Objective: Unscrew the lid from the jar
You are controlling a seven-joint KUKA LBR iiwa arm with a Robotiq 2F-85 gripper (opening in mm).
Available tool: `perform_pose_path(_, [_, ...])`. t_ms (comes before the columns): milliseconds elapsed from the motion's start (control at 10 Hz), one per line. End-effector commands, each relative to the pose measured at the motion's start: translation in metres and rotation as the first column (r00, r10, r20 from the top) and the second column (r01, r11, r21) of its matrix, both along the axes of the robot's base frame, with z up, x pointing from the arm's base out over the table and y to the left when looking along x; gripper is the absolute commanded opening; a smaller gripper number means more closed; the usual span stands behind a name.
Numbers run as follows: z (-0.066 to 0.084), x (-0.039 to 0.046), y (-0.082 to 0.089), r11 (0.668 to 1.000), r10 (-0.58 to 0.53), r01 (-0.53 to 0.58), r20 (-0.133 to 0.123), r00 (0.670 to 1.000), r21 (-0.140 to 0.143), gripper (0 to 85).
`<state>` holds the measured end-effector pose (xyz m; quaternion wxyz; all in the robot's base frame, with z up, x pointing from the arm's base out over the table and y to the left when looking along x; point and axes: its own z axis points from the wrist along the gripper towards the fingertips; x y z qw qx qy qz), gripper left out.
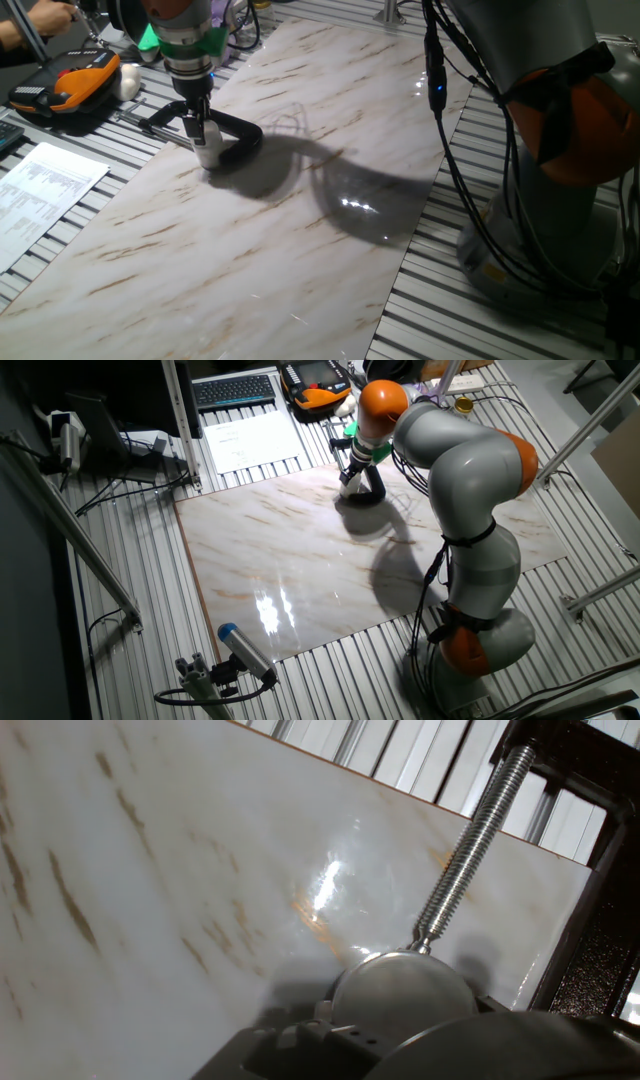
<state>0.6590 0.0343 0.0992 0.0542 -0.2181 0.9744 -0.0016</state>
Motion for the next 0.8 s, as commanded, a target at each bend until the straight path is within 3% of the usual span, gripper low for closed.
perform_pose_path(0, [-0.0005, -0.0002, 0.0000, 1.000, -0.004, 0.004, 0.000, 1.000, 0.002, 34.0])
perform_pose_path(200, [-0.0011, -0.0004, -0.0002, 1.000, -0.012, 0.012, -0.001, 1.000, 0.010, 34.0])
perform_pose_path(300, [-0.0011, -0.0004, -0.0002, 1.000, -0.015, 0.015, -0.003, 1.000, 0.014, 51.0])
perform_pose_path(600, [-0.0014, -0.0003, 0.0002, 0.999, -0.023, 0.023, 0.002, 1.000, 0.025, 51.0])
perform_pose_path(700, [-0.0015, -0.0003, 0.0001, 0.999, -0.035, 0.035, 0.003, 0.999, 0.025, 68.0])
